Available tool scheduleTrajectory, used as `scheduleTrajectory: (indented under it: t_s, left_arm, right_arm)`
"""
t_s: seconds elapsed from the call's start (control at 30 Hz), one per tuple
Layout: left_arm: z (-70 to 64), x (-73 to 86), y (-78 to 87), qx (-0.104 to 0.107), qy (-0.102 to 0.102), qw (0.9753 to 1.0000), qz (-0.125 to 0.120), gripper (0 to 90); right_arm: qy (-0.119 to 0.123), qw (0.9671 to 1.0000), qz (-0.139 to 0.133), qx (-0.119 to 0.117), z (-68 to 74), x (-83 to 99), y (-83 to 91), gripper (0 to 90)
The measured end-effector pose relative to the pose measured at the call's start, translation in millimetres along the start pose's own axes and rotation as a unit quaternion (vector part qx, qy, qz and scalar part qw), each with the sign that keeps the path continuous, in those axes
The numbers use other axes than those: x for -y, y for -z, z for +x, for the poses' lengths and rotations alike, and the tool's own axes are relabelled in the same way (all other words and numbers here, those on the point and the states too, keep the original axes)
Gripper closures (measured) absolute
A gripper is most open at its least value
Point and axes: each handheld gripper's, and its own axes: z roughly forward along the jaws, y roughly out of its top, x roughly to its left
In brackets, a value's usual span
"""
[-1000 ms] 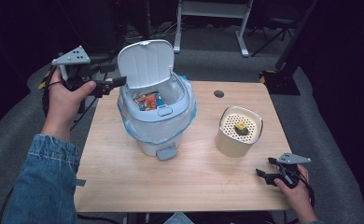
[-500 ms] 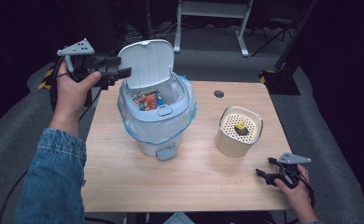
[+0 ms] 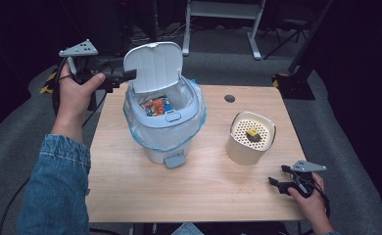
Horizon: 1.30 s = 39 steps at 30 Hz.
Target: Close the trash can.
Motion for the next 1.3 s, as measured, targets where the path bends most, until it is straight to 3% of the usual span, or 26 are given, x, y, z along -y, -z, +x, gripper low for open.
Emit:
scheduleTrajectory:
  t_s: [0.23,0.47,0.57,0.8,0.83,0.93,1.1,1.13,1.2,1.3]
  left_arm:
    - [-15.5,0.1,6.4,0.040,-0.014,0.9990,0.014,35.0]
    - [-42.4,9.7,-3.7,0.081,-0.025,0.9955,0.042,35.6]
    - [-49.0,15.8,-10.2,0.107,-0.020,0.9924,0.057,39.9]
    - [-48.3,26.3,-21.6,0.126,0.002,0.9884,0.085,53.8]
    - [-48.4,27.6,-22.9,0.119,0.002,0.9887,0.091,58.8]
    - [-50.5,30.6,-30.0,0.105,-0.008,0.9878,0.114,60.5]
    - [-56.9,29.8,-38.5,0.096,-0.017,0.9891,0.110,60.6]
    - [-59.9,29.2,-41.1,0.081,-0.024,0.9903,0.110,61.3]
    - [-66.1,27.2,-45.0,0.059,-0.044,0.9905,0.116,61.8]
    - [-72.0,26.0,-52.8,0.061,-0.051,0.9904,0.113,61.7]
  right_arm:
    - [0.000,1.0000,0.000,0.000,0.0,0.0,0.0,20.0]
    - [0.000,1.0000,0.000,0.000,0.0,0.0,0.0,20.0]
    - [0.000,1.0000,0.000,0.000,0.0,0.0,0.0,20.0]
    - [0.000,1.0000,0.000,0.000,0.0,0.0,0.0,20.0]
    - [0.000,1.0000,0.000,0.000,0.0,0.0,0.0,20.0]
    - [0.000,1.0000,0.000,0.000,0.0,0.0,0.0,20.0]
    - [0.000,1.0000,0.000,0.000,0.0,0.0,0.0,20.0]
    - [0.000,1.0000,0.000,0.000,0.0,0.0,0.0,20.0]
    - [0.000,1.0000,0.000,0.000,0.0,0.0,0.0,20.0]
    - [0.000,1.0000,0.000,0.000,0.0,0.0,0.0,20.0]
